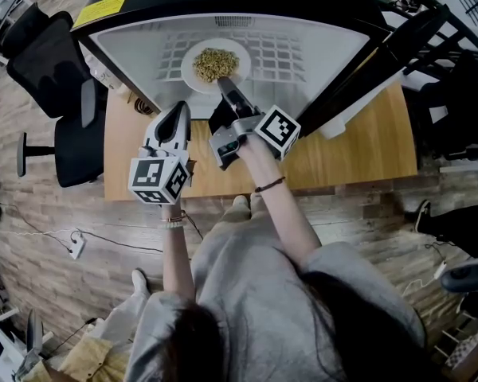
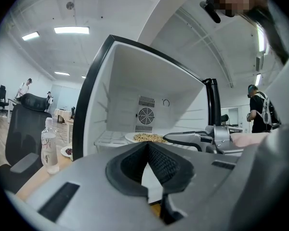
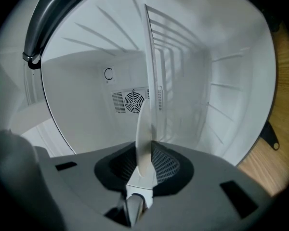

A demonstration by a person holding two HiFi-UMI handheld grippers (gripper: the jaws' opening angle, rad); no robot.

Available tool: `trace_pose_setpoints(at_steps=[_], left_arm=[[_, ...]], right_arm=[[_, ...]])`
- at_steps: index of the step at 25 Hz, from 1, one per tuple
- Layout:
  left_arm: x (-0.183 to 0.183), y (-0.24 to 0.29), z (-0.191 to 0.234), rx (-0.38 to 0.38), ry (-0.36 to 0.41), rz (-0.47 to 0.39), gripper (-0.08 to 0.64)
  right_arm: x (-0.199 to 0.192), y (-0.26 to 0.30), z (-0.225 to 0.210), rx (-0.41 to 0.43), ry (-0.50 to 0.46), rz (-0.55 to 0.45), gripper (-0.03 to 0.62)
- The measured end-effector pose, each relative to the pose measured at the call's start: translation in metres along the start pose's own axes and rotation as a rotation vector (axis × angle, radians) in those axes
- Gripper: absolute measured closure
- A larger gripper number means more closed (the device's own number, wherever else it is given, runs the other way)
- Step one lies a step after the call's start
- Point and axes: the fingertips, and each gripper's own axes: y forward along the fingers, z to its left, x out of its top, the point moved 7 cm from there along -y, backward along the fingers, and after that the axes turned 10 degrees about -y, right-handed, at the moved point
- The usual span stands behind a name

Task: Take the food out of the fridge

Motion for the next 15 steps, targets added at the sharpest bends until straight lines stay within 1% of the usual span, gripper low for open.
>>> trace_pose_setpoints(at_steps=[6, 15], left_arm=[[0.002, 0.001, -0.003, -0.012, 0.003, 0.000, 0.552], [0.004, -0.006, -0.015, -0.050, 0.020, 0.005, 0.552]], right_arm=[[0.001, -0.004, 0.001, 0.011, 0.016, 0.024, 0.520], [0.006, -0.012, 0.014, 0.072, -0.004, 0.095, 0.521]])
